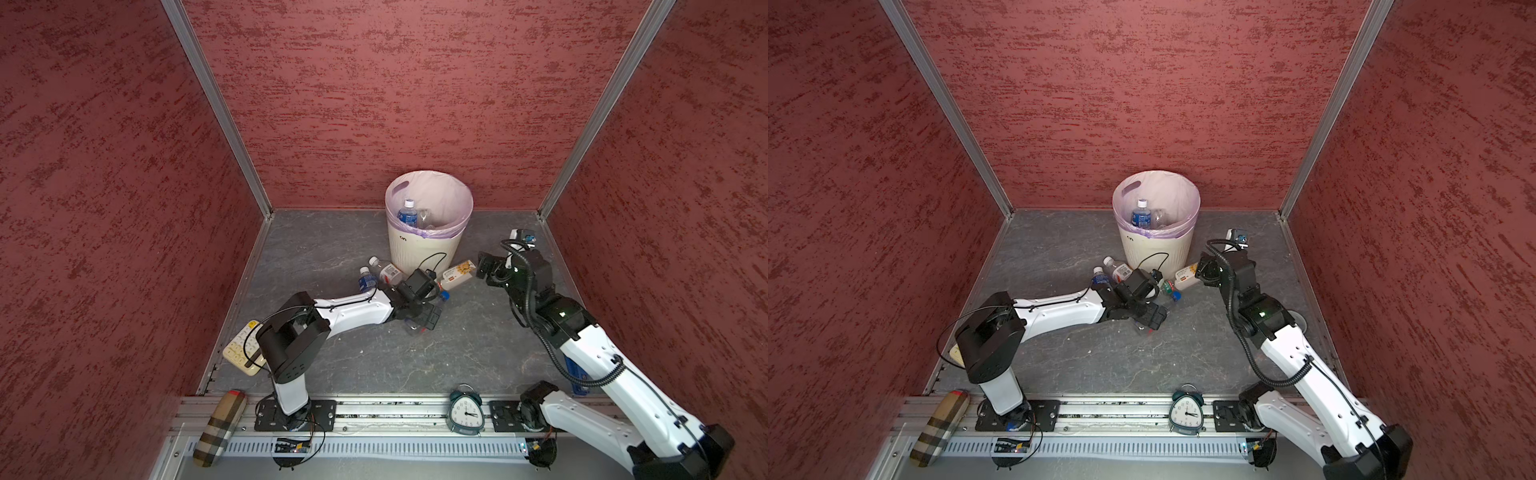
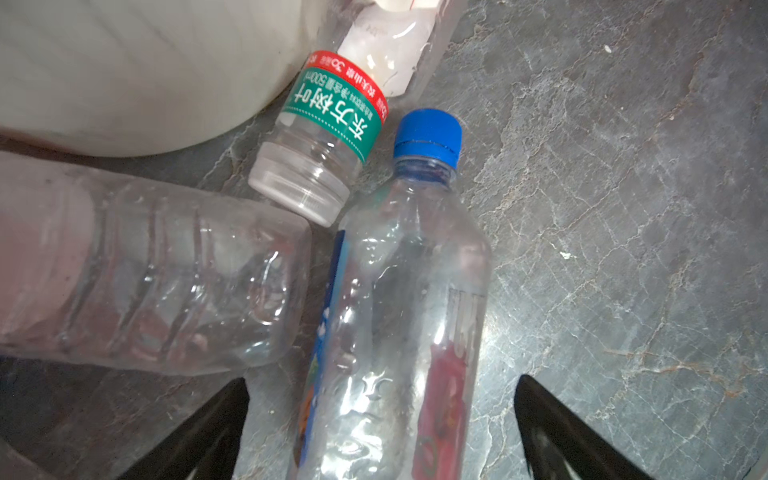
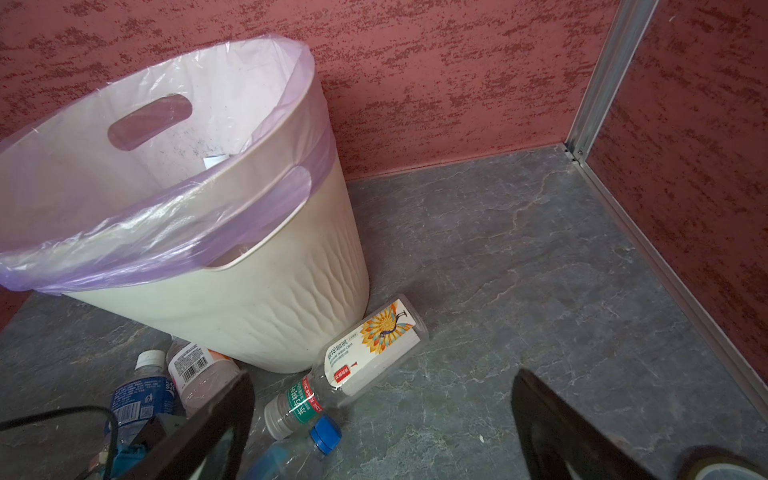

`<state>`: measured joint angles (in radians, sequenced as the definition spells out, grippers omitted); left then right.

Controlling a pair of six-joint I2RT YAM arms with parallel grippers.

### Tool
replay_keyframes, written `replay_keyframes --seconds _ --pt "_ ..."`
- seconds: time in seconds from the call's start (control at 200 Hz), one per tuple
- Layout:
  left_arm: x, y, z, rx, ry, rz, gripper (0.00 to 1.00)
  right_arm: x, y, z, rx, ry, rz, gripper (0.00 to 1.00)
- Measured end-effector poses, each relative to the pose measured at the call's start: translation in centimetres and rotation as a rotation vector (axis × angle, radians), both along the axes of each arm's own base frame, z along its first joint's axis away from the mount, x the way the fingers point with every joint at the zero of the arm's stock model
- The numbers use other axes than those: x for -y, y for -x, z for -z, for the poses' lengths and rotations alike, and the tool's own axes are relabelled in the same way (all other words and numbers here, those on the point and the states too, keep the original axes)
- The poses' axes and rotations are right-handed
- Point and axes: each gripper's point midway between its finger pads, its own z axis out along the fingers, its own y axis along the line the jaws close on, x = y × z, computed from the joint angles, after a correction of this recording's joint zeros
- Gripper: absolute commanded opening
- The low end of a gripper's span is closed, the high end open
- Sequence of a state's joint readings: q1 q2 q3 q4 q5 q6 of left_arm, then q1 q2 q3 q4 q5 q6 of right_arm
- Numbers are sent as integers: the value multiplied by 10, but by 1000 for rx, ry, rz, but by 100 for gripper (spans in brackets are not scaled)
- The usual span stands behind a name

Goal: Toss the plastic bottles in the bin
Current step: 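Close the left gripper around the clear blue-capped bottle's body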

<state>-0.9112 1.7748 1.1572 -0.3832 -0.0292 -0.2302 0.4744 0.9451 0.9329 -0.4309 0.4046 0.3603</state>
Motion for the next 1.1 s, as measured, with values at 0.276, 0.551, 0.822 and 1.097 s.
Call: replay_keyframes --seconds 0.276,0.551,0.822,1.097 --pt "2 -1 12 -14 -33 3 96 0 0 0 -1 -2 1 96" --pt "0 1 22 -25 -70 5 92 1 1 4 -8 -4 2 94" --pt "-2 3 25 -20 -91 17 87 0 2 8 -17 -9 1 92" --pt "-3 4 25 -16 -103 23 78 1 2 8 -17 -13 2 88"
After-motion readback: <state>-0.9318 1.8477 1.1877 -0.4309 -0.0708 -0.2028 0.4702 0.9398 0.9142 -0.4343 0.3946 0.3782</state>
